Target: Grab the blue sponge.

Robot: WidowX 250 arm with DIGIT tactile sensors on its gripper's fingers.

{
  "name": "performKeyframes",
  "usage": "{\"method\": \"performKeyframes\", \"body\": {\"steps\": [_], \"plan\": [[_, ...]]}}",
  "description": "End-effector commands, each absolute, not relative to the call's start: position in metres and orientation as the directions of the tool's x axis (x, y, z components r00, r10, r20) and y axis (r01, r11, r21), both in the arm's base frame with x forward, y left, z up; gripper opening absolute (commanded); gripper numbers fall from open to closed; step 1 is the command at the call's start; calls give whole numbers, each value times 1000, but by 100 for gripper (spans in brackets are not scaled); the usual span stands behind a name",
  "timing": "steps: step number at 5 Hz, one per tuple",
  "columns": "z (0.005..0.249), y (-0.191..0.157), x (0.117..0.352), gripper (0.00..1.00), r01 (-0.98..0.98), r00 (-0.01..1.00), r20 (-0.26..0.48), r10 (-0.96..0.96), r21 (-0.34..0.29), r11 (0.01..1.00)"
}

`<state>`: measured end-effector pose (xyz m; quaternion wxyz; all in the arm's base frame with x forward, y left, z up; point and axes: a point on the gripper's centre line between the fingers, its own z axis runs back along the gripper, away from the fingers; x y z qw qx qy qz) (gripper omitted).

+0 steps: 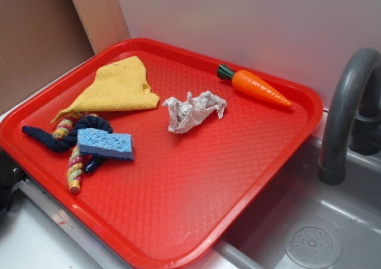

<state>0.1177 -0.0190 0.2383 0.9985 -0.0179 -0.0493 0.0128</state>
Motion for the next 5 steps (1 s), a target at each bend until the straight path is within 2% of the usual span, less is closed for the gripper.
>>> {"method": "performKeyframes", "body": {"steps": [1, 2, 3, 4, 5], "plan": [[217, -48, 175, 100, 369, 922, 127, -366, 4, 929], [199, -73, 175, 100, 587, 796, 170, -581, 20, 809], [173, -90, 160, 100, 749, 660, 110, -744, -17, 662], [143, -101, 157, 100, 734, 679, -45, -733, 21, 678], [102, -108, 162, 100, 741, 667, -99, -739, -16, 671]]}}
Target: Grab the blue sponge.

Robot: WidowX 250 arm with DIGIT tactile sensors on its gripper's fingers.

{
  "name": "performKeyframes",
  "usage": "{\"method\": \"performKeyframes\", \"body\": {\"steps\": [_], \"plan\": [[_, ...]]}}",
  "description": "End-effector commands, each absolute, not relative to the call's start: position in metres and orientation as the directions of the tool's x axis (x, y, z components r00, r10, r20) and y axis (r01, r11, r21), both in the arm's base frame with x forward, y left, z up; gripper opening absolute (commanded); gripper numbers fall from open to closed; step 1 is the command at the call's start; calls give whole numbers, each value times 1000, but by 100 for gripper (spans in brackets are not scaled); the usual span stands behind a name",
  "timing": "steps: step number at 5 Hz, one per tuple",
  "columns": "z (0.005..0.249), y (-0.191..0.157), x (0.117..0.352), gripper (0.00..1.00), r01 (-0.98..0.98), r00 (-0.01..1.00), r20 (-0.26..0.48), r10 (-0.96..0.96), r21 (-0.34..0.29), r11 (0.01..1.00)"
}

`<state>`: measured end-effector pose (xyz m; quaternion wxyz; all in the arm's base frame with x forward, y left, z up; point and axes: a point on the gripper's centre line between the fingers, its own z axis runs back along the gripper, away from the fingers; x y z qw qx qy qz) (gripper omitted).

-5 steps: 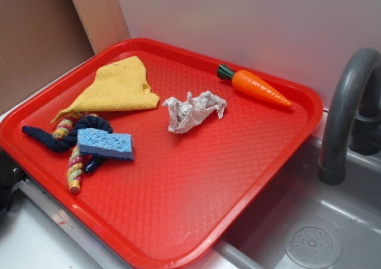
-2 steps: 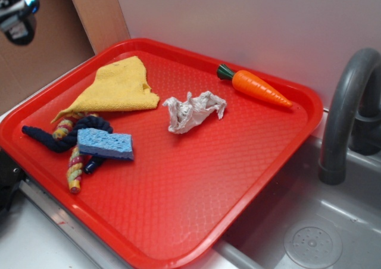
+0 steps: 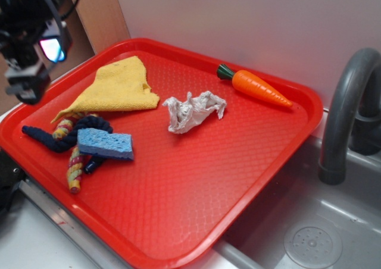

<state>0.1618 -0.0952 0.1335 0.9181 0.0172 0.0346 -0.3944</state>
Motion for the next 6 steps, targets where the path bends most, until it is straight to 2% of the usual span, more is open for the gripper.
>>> {"method": "performKeyframes", "body": {"steps": [1, 2, 3, 4, 5, 6], "plan": [[77, -112, 165, 100, 734, 670, -159, -725, -7, 679], [60, -117, 163, 100, 749, 649, -213, -730, 12, 663], [41, -120, 164, 100, 753, 636, -253, -729, -5, 658], [35, -124, 162, 16, 735, 658, -324, -680, 80, 673], [43, -125, 155, 0, 690, 706, -311, -636, 96, 718], [60, -119, 152, 0, 620, 763, -302, -572, 90, 779]]}}
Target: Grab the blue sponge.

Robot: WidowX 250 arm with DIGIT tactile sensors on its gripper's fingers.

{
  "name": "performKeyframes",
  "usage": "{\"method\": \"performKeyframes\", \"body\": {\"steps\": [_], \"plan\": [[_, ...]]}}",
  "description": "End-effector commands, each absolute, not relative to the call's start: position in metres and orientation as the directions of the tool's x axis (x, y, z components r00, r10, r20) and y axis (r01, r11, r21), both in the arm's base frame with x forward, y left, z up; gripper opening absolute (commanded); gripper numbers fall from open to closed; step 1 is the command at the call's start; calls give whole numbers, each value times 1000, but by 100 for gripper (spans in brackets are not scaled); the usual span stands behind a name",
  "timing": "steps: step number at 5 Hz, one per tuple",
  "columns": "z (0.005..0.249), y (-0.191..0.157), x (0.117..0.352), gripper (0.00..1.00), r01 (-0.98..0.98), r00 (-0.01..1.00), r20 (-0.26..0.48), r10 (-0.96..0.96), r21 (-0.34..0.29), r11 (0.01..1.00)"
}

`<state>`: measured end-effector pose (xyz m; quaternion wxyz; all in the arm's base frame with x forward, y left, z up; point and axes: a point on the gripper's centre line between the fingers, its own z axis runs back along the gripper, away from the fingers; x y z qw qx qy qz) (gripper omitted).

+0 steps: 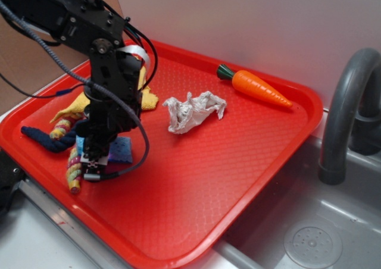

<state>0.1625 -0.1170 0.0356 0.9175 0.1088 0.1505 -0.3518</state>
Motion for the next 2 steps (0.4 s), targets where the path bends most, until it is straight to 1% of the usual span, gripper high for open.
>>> {"method": "performKeyframes", "body": {"steps": [1, 2], "plan": [[110, -108, 154, 0, 407, 884, -280, -375, 67, 911], [159, -99, 152, 0, 185, 959, -229, -169, 50, 982]]}}
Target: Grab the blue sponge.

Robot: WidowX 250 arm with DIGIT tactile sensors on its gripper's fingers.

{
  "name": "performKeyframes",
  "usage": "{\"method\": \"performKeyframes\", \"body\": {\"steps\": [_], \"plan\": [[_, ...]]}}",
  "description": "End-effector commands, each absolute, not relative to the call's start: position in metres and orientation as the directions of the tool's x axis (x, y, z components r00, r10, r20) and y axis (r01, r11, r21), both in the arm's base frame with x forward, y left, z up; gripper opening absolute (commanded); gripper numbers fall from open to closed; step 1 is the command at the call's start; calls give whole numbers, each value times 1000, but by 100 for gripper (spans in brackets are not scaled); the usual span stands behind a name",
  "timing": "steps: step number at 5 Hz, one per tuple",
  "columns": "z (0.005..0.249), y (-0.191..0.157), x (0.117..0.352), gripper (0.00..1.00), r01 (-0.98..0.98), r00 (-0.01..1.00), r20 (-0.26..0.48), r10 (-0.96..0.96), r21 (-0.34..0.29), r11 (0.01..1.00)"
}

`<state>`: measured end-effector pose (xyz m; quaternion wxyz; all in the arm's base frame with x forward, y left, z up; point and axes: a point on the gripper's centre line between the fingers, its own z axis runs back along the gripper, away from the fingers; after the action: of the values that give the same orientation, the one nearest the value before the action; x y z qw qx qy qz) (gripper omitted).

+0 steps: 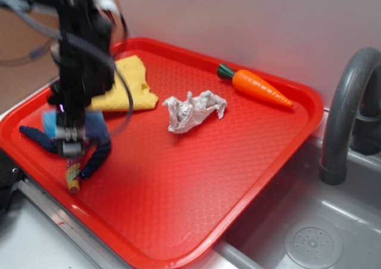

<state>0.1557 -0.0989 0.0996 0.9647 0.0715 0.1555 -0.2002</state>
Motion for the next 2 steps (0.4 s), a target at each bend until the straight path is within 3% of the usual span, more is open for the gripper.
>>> {"method": "performKeyframes", "body": {"steps": [1, 2], "plan": [[208, -96, 141, 0, 86, 991, -105, -85, 9, 996], [247, -90, 126, 0, 35, 999, 32, -34, -49, 998]]}}
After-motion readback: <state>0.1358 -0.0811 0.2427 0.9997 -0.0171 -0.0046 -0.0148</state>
